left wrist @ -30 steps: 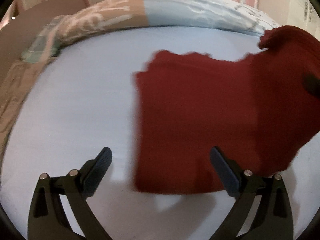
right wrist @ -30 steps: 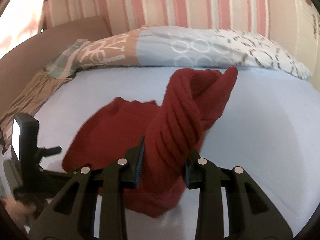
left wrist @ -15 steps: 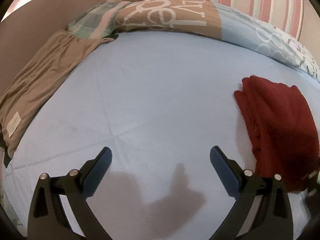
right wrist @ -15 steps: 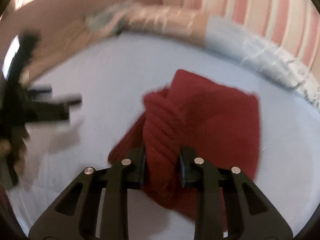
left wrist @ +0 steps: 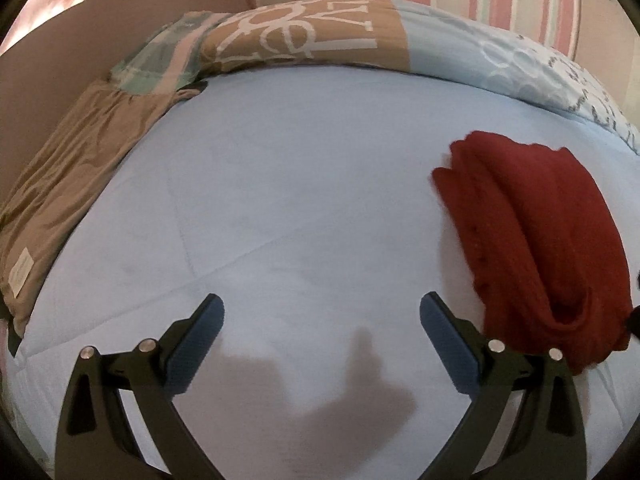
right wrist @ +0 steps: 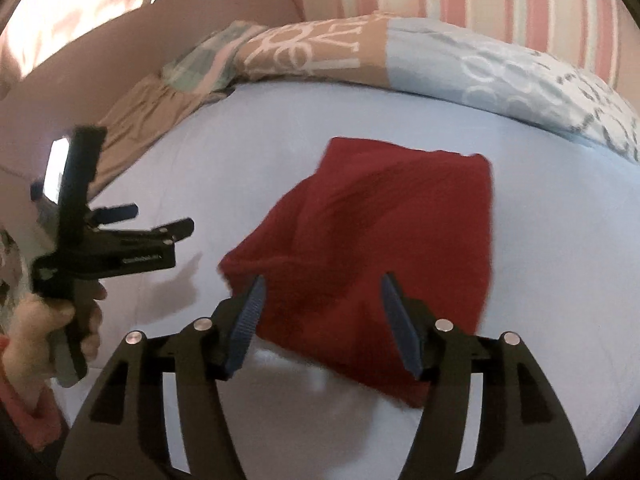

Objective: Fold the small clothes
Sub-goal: 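Lift the folded sweater with the right tool, carry it aside, release, then move the left tool to the folded red sweater's edge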

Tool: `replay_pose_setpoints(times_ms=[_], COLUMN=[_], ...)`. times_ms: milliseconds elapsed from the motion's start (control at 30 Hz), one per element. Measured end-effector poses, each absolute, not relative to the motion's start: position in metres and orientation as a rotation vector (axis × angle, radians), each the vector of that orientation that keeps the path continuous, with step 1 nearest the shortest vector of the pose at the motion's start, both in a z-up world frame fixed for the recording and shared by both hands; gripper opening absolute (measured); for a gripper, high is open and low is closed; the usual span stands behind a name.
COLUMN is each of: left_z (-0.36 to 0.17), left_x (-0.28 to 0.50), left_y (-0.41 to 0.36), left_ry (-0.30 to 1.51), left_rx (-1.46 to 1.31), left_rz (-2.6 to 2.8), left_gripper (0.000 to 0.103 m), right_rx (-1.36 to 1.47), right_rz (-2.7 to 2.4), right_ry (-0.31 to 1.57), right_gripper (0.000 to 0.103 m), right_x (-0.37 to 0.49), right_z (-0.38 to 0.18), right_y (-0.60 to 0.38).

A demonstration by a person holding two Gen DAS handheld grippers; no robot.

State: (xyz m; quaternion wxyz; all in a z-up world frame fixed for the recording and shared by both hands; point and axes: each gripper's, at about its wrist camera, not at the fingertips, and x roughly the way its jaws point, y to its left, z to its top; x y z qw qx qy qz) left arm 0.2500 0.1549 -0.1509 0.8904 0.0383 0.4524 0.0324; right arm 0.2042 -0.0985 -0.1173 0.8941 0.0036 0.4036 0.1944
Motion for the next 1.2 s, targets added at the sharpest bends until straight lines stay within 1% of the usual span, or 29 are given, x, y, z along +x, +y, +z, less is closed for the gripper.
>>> replay_pose_setpoints(times_ms=[167,267,300,433,600,633,667,700,733,800,833,867,933,1000,1033,1067,1200], left_z=[-0.151,-0.140,-0.134,-0.121,-0.129,-0.131,-0.133,-0.136,-0.138,-0.144,-0.147,-0.149,-0.146,-0.135,-0.129,-0.124,-0.120], left_x=[0.252,0.249,0.247,0.241,0.239,0.240,0.241,0.244,0.246,0.249,0.249,0.249,0.243,0.234,0.228,0.223,0.216], left_y=[0.140,0.129,0.124,0.092,0.044,0.040,0.038,0.039,0.040,0.042,0.044,0.046,0.056,0.060,0.060,0.059,0.045], left_ry=[0.936,0.912,0.902,0.881,0.881,0.882,0.891,0.913,0.932,0.956,0.966,0.976,0.963,0.920,0.896,0.873,0.874], left_rx=[0.097,0.089,0.085,0.133,0.289,0.303,0.304,0.289,0.277,0.276,0.284,0.283,0.232,0.200,0.198,0.205,0.212], left_rz=[0.041,0.008,-0.013,-0.104,-0.182,-0.187,-0.197,-0.216,-0.226,-0.229,-0.223,-0.222,-0.249,-0.299,-0.323,-0.338,-0.436], left_gripper=[0.099,0.099,0.099,0.099,0.099,0.096,0.085,0.079,0.069,0.061,0.052,0.048,0.048,0.055,0.068,0.079,0.080], right_rx=[0.062,0.087,0.090,0.115,0.129,0.129,0.130,0.132,0.135,0.143,0.151,0.155,0.152,0.133,0.130,0.131,0.131], right_rz=[0.276,0.221,0.203,0.181,0.175,0.173,0.172,0.170,0.169,0.167,0.167,0.168,0.171,0.168,0.169,0.169,0.165], right_ry=[0.852,0.843,0.847,0.857,0.859,0.860,0.861,0.864,0.869,0.869,0.866,0.866,0.862,0.857,0.857,0.857,0.864], right_gripper=[0.061,0.062,0.063,0.076,0.077,0.077,0.077,0.077,0.077,0.077,0.077,0.077,0.077,0.078,0.078,0.078,0.078], right_x=[0.202,0.194,0.193,0.195,0.192,0.191,0.192,0.191,0.191,0.191,0.190,0.190,0.190,0.190,0.190,0.190,0.191], right_z=[-0.123,-0.126,-0.129,-0.136,-0.138,-0.138,-0.138,-0.139,-0.140,-0.140,-0.139,-0.139,-0.137,-0.137,-0.137,-0.137,-0.137], right_y=[-0.130,-0.144,-0.147,-0.153,-0.161,-0.163,-0.164,-0.166,-0.167,-0.169,-0.170,-0.171,-0.171,-0.170,-0.170,-0.170,-0.170])
